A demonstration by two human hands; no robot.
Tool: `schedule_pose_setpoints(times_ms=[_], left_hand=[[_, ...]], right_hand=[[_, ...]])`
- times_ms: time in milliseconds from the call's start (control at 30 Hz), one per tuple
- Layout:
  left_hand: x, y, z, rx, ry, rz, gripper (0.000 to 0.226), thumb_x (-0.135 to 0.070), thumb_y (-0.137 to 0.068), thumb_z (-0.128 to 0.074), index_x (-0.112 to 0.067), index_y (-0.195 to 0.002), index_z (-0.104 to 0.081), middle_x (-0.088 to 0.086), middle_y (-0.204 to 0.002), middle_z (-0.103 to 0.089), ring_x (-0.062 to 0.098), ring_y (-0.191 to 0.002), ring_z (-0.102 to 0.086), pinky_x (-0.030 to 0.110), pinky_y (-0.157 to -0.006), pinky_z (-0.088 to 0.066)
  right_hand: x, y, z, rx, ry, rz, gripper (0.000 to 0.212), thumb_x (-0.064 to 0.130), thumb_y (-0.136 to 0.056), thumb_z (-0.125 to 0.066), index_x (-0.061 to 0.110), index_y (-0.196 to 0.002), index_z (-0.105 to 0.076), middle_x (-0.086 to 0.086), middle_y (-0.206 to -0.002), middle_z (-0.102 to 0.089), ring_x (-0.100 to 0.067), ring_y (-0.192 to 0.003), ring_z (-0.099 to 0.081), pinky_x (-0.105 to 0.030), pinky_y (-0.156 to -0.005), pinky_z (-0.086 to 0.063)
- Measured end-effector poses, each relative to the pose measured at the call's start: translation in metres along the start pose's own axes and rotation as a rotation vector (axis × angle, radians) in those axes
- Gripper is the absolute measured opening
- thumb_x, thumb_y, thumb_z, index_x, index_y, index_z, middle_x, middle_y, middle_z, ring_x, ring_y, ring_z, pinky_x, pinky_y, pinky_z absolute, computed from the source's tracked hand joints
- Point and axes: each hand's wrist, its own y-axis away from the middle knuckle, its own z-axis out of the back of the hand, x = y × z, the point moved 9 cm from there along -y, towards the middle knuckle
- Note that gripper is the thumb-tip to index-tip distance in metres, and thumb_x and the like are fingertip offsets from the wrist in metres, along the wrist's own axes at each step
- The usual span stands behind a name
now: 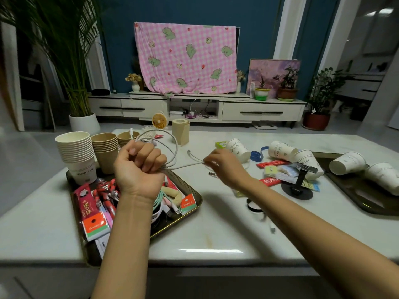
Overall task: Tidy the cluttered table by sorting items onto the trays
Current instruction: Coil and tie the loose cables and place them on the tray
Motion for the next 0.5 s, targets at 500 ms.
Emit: schedule_pose_setpoints(times_ms=[500], left_hand=[[0.041,-0.002,0.017,-0.105,-0.053,0.259,0.042,-0.032,-0.101,-0.029,-0.014,-0.069,-0.048,-0.007,-0.041,-0.029,0.005,-0.031,-0.026,0.013,-0.036,-0.023]], right_hand=[[-0.01,-0.035,0.054,0.127,0.129,-0.081,0.016,0.027,-0.087,-0.064,0.02,-0.097,-0.072,0.003,-0.096,-0.071,-0.021,-0.101,-0.049,-0.03,-0.079,-0.027]])
